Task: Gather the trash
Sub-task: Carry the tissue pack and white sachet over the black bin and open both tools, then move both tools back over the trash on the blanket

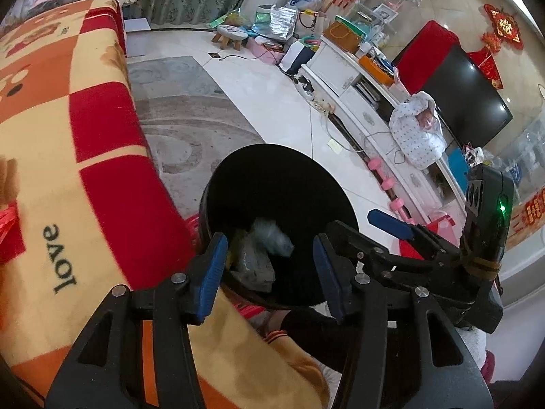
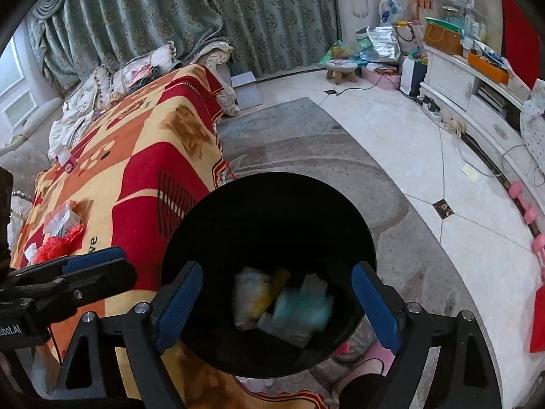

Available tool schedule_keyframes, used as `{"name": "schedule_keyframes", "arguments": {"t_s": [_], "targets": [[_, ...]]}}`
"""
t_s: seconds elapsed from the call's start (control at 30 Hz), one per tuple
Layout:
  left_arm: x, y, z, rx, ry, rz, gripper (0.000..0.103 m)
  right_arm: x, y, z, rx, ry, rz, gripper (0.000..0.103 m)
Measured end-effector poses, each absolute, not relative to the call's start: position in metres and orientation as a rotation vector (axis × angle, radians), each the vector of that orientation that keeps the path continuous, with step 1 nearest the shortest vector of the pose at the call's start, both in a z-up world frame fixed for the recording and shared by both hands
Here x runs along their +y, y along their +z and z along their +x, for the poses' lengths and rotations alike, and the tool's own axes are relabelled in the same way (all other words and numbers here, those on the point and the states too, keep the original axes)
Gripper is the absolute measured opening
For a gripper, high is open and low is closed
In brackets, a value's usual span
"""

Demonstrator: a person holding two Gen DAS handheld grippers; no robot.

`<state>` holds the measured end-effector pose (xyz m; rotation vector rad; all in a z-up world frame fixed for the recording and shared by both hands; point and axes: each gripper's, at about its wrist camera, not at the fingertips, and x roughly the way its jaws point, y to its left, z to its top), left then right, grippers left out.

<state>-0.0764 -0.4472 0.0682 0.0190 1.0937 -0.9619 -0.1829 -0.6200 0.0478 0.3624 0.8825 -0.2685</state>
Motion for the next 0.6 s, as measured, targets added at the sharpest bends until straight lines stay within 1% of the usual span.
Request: {"name": "schedule_keyframes", "arguments": {"t_s": [0.6], "targets": [[-0.371,0.076,-0.086,0.987,-0.762,0.103,0.051,-0.556,0.056,-0.182,0.88,-0.216,0.313,0.087]]}}
